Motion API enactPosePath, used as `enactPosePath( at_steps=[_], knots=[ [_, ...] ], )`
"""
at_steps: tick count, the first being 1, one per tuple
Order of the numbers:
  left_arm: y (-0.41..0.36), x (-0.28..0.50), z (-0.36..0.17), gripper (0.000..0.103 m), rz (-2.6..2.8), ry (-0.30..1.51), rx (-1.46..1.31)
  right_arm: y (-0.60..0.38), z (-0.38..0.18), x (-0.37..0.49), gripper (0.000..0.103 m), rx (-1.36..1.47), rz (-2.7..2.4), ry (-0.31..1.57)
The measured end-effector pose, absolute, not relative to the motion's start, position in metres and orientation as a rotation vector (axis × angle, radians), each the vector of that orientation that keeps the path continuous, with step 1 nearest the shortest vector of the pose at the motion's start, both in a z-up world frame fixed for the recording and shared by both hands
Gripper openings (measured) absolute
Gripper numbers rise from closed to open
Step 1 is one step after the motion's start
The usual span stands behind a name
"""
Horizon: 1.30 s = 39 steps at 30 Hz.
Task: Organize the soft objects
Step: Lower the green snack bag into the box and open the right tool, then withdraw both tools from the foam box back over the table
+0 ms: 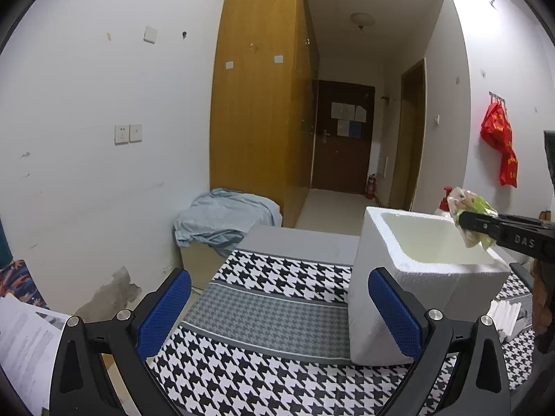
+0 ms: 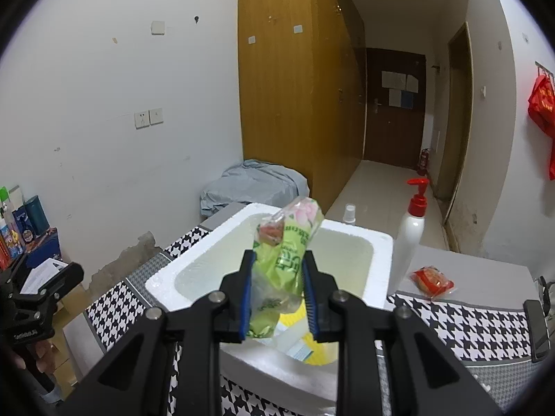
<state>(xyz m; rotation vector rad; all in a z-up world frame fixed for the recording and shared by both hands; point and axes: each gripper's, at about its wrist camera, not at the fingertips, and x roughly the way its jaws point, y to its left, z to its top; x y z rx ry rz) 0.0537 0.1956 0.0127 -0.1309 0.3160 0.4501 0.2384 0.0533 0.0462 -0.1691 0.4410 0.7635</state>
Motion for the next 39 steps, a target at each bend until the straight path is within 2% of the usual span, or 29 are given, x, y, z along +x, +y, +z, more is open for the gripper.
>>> enactPosePath(
  at_steps=[7, 8, 10, 11, 12, 15, 20, 39],
  knots=[
    [0.194, 0.056, 0.005, 0.102, 0.429, 0.337, -0.135, 0.060, 0.045, 0.244, 0.032, -0.172, 0.754, 0.456],
    [0.194, 0.057, 0.005, 0.102, 0.426, 0.338, -0.133, 0.061, 0.044, 0.246, 0.035, -0.170, 0.751, 0.462],
    [0.193, 0.057, 0.005, 0.102, 0.421, 0.336, -0.133, 0.063, 0.042, 0.249, 0.054, -0.173, 0.742, 0.469],
    [0.192, 0.057, 0.004, 0.102, 0.421, 0.335, -0.134, 0.063, 0.041, 0.249, 0.069, -0.174, 0.734, 0.467],
    [0.192, 0.057, 0.004, 0.102, 0.419, 0.335, -0.135, 0.063, 0.040, 0.249, 0.075, -0.173, 0.730, 0.463],
    [0.193, 0.058, 0.002, 0.102, 0.423, 0.341, -0.134, 0.061, 0.039, 0.252, 0.079, -0.152, 0.740, 0.481],
    [0.192, 0.056, 0.001, 0.102, 0.422, 0.341, -0.139, 0.060, 0.039, 0.250, 0.084, -0.146, 0.741, 0.484],
    [0.173, 0.052, 0.001, 0.102, 0.391, 0.338, -0.103, 0.041, 0.049, 0.227, 0.084, -0.144, 0.755, 0.433]
  ],
)
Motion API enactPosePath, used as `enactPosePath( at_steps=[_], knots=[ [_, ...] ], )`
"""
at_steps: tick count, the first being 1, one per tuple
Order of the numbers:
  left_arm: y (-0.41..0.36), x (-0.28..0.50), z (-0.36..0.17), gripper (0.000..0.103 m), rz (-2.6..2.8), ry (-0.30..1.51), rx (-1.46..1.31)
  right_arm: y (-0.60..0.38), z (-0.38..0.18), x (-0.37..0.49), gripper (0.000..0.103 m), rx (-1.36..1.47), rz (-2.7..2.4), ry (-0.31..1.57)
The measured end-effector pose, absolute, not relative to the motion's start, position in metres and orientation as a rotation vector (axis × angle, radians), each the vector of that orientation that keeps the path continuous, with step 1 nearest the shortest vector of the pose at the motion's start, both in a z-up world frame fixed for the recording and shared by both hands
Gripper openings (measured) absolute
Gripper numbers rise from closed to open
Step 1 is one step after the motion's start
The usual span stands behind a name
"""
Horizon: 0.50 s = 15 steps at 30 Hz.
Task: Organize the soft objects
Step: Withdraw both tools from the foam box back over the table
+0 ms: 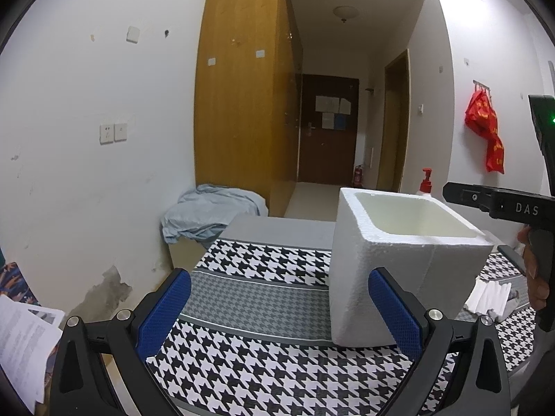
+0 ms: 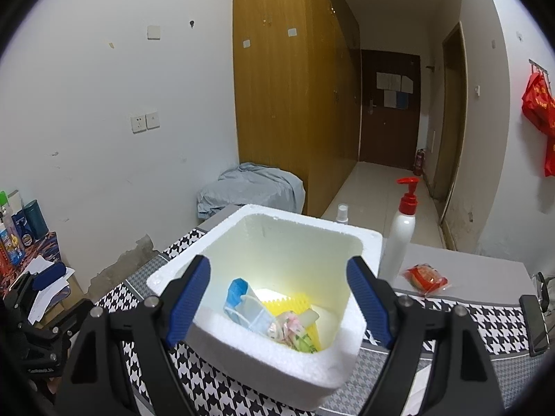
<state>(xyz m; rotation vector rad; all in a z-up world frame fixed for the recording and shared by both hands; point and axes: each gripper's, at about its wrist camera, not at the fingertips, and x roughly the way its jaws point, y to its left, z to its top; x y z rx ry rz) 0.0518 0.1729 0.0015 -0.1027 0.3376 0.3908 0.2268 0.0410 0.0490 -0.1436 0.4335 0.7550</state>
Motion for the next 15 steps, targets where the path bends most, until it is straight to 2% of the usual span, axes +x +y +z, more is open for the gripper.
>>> enactPosePath(
  at_steps=[10, 15],
  knots=[
    [0.159, 0.049, 0.005, 0.102, 0.367, 0.332, -0.089, 0.023, 0.046, 0.214, 0.085, -0.138, 0.750, 0.416],
    [0.153, 0.048, 0.006, 0.102, 0.356, 0.327, -0.087, 0.014, 0.047, 0.203, 0.089, -0.140, 0.757, 0.393]
  ],
)
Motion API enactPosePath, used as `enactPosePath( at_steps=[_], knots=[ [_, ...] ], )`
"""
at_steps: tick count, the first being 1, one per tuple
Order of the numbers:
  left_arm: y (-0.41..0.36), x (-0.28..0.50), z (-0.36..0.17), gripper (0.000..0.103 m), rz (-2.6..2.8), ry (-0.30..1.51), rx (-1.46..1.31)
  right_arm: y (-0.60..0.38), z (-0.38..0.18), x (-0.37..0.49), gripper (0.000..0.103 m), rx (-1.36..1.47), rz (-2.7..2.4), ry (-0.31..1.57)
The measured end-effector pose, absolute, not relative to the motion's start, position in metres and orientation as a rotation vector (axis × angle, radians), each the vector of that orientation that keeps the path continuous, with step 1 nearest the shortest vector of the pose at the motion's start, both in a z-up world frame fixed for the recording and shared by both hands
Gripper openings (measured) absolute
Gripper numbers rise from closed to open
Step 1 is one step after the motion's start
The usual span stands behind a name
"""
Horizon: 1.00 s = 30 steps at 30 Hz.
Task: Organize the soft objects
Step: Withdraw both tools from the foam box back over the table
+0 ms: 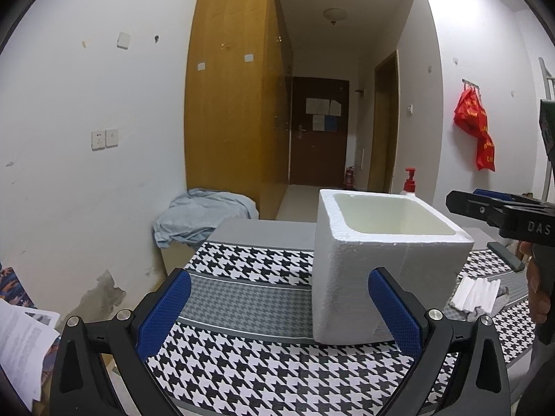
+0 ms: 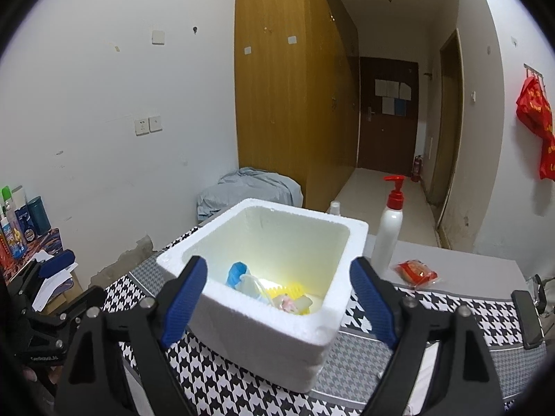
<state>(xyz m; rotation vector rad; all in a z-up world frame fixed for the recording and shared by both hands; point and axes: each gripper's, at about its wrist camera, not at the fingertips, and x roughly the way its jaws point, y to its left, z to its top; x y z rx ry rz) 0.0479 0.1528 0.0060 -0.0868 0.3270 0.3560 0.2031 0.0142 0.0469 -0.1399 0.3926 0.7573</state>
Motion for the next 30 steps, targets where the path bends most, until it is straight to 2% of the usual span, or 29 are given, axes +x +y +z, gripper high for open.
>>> enactPosePath(
  at_steps=[30],
  knots=[
    [0.102, 0.067, 0.001, 0.102, 0.221, 0.357, -0.044, -0.047, 0.019, 0.178, 0.091, -0.106, 0.667, 0.399]
  ],
)
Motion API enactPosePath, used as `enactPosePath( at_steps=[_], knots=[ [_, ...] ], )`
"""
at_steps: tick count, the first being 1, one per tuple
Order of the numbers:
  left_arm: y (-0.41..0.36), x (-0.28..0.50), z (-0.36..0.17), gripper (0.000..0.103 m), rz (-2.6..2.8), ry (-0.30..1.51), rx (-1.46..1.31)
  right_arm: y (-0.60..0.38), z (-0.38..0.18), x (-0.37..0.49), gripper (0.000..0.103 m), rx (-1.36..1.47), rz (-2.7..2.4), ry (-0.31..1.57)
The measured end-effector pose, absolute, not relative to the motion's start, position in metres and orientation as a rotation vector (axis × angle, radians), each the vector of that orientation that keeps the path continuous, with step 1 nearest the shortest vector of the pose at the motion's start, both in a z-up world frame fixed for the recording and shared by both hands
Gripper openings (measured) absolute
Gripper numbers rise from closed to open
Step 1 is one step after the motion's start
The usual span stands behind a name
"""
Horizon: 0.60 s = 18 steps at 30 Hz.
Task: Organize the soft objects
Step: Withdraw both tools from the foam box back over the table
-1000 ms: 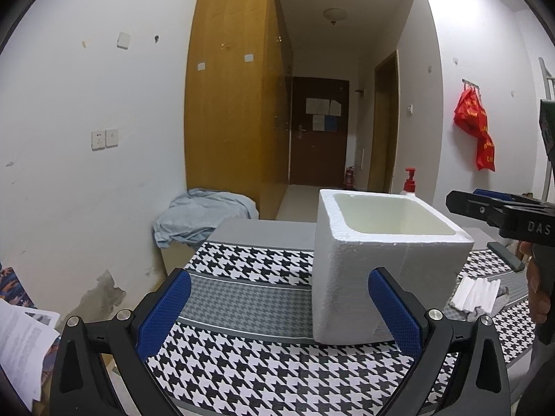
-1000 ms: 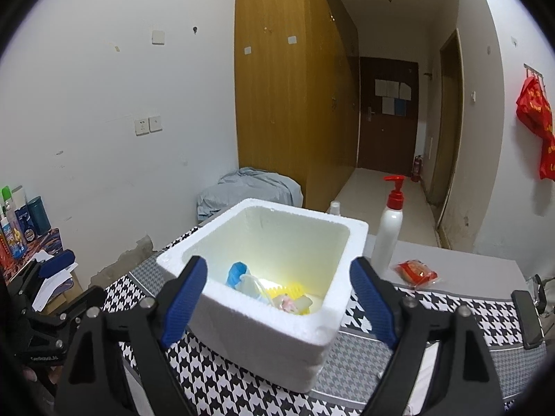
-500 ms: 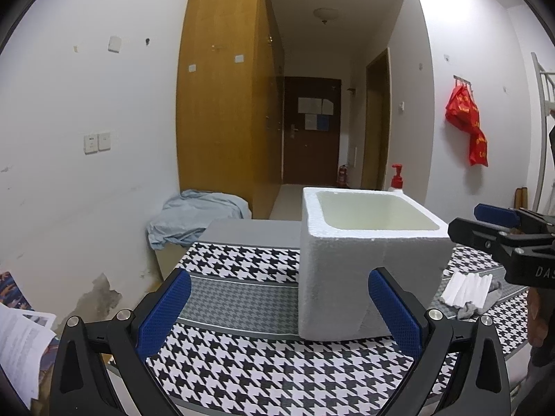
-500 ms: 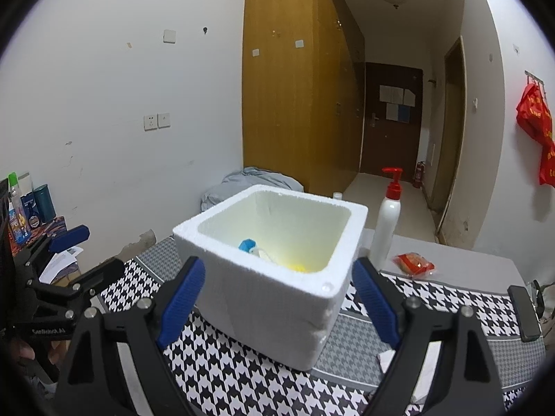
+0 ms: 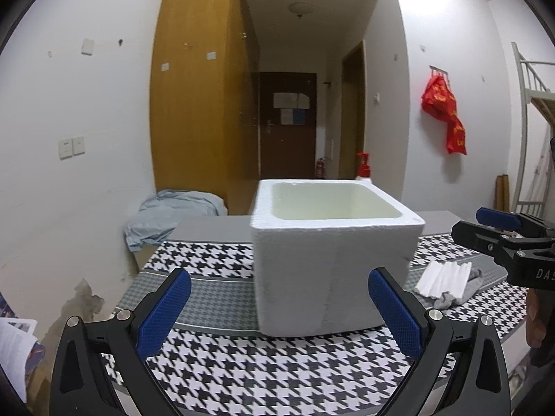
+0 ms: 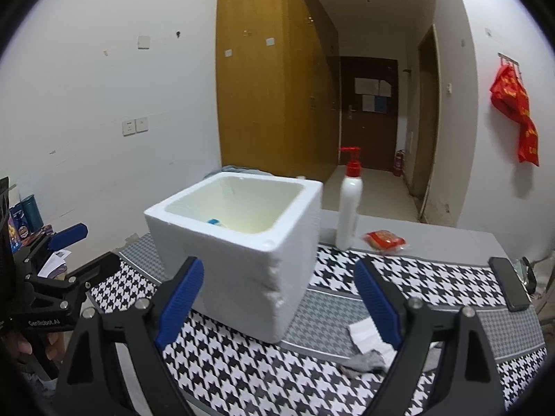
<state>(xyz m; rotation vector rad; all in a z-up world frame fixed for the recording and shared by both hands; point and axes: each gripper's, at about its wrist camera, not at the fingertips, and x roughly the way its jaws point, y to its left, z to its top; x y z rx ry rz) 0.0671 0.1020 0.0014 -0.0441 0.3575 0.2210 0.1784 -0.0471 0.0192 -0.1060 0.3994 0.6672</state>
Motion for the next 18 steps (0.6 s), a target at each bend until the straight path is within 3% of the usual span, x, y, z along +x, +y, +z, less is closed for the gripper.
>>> enactPosePath(
  at_steps=[18],
  knots=[
    [0.065, 0.089, -0.005, 0.102, 0.088, 0.397, -0.020, -0.097, 0.007, 0.175, 0.092, -0.066, 0.532, 0.417]
  ],
)
